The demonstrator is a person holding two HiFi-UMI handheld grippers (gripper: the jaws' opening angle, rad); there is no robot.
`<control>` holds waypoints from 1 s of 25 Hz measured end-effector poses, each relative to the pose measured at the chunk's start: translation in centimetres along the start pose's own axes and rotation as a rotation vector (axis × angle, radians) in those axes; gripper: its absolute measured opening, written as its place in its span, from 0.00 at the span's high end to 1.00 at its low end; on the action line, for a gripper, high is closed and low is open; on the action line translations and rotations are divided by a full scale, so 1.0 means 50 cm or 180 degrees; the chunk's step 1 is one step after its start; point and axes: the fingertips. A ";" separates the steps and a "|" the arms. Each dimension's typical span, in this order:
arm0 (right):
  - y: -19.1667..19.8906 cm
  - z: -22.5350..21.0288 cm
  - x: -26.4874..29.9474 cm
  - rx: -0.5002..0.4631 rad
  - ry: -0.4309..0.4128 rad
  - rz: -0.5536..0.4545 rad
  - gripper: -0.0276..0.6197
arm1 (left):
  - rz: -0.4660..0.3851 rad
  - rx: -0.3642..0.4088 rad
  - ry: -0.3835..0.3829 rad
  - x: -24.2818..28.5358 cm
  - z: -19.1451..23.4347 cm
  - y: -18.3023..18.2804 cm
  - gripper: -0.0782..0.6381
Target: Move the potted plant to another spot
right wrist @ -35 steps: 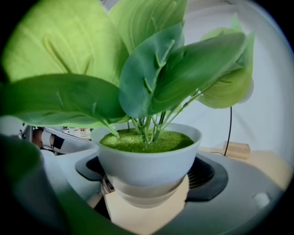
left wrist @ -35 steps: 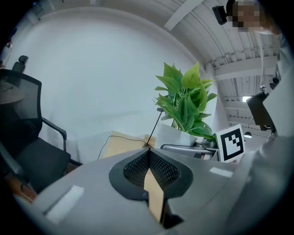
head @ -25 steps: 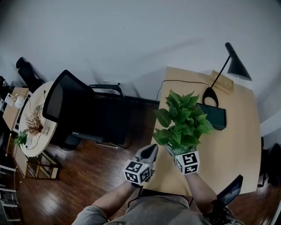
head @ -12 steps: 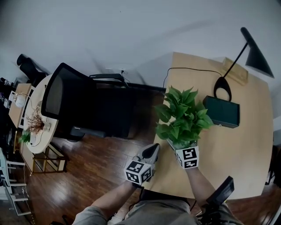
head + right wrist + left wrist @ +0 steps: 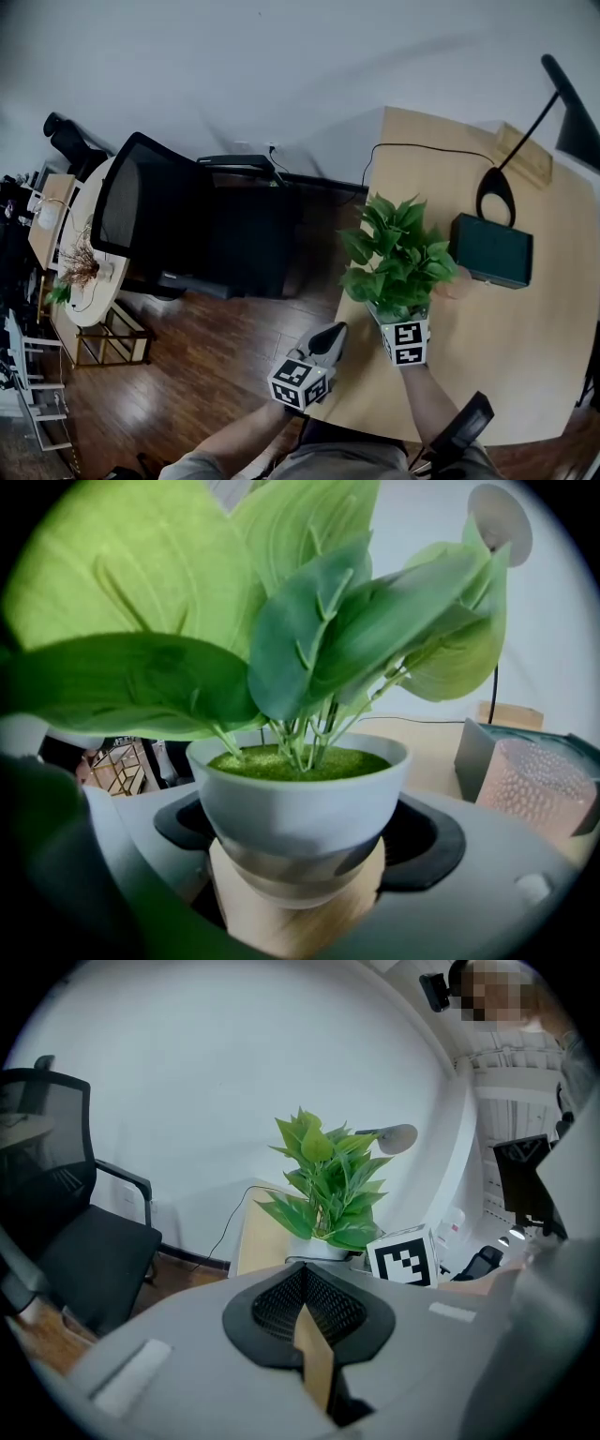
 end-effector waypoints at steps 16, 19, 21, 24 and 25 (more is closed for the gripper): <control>0.034 -0.009 0.026 -0.0163 0.0118 0.0246 0.16 | 0.0004 -0.0099 -0.0042 0.002 0.011 -0.017 0.90; 0.042 -0.018 0.031 -0.0167 0.0137 0.0240 0.16 | -0.0004 -0.0101 -0.0055 -0.001 0.010 -0.017 0.90; 0.040 -0.018 0.030 -0.0176 0.0131 0.0221 0.15 | -0.0008 -0.0102 -0.0070 -0.008 0.010 -0.014 0.90; 0.034 -0.014 0.035 -0.0235 0.0083 0.0232 0.15 | -0.0031 -0.0087 -0.0099 -0.016 0.016 -0.015 0.90; 0.028 -0.012 0.037 -0.0259 0.0053 0.0220 0.15 | -0.0040 -0.0081 -0.0107 -0.018 0.018 -0.017 0.90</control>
Point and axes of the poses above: the fingertips, and each gripper's own axes: x forward along the fingers, z to its left, y out of its underside, and after that the axes turned 1 degree about -z, right-handed
